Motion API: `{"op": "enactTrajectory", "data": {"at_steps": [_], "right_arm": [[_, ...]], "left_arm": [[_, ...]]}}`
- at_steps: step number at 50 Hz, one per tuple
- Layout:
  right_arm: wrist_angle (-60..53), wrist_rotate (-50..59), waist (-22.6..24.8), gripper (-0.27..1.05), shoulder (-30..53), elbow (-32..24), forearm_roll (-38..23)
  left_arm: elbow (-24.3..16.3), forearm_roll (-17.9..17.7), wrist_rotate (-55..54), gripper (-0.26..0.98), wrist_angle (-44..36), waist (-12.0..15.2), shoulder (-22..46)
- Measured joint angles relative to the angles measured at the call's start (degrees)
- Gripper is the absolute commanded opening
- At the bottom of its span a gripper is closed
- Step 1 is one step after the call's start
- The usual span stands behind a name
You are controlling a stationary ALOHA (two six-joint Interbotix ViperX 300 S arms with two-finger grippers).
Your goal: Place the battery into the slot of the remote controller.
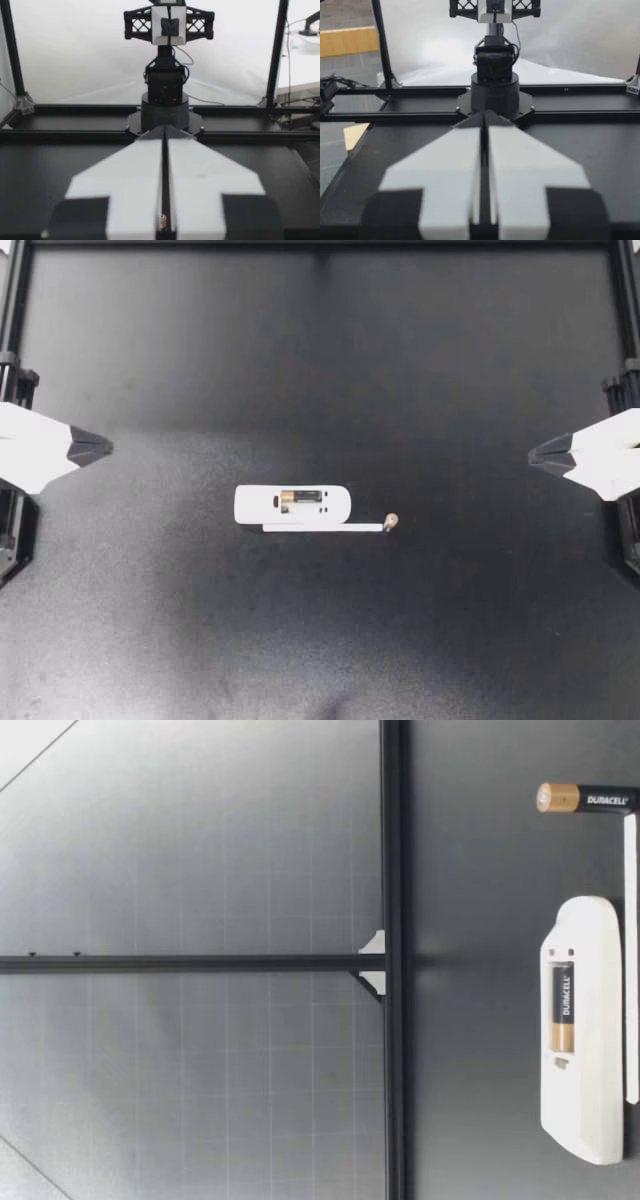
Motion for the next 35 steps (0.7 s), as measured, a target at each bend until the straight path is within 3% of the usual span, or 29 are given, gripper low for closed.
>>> {"op": "enactTrajectory", "data": {"at_steps": [9,17,35], "right_arm": [[0.09,0.18,0.0,-0.17,1.49,-0.62,0.0],[3.6,1.32,-0.53,-0.17,7.73,-3.69,0.35],[25.93,4.13,-1.49,-0.17,28.56,-16.87,0.62]], "left_arm": [[0.0,0.0,1.41,-0.18,-0.53,0.35,0.09],[0.0,-0.09,1.23,-0.18,-0.62,0.44,0.18],[0.0,0.0,1.32,-0.18,-1.05,0.44,2.29]]}}
